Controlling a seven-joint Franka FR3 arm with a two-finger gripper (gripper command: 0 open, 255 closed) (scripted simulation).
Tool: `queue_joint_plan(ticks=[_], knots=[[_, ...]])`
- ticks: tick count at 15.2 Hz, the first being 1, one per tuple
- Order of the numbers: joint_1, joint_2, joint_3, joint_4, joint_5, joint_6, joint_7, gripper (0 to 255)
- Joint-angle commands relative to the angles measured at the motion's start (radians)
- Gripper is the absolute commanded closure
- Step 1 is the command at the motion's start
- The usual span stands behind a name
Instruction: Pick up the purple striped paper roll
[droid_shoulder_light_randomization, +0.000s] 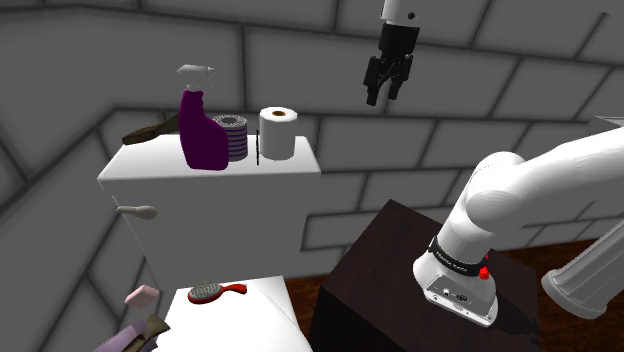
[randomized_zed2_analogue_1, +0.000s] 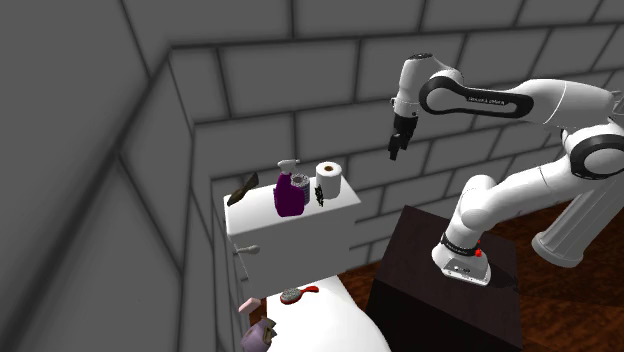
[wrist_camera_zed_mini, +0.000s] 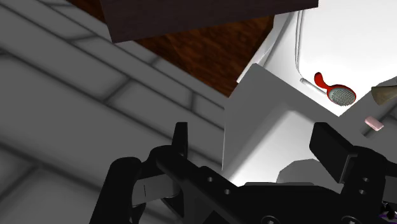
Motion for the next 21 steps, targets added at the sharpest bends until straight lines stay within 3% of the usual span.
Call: queue_joint_plan(ticks=[1, 11, 21], knots=[[0.0, 0.0, 0.0, 0.0, 0.0, 0.0, 0.0, 0], [0.033, 0.355, 0.091, 0.198, 0.046, 0.158, 0.079, 0], [0.065, 0.732, 0.168, 0.519, 0.021, 0.212, 0.165, 0]])
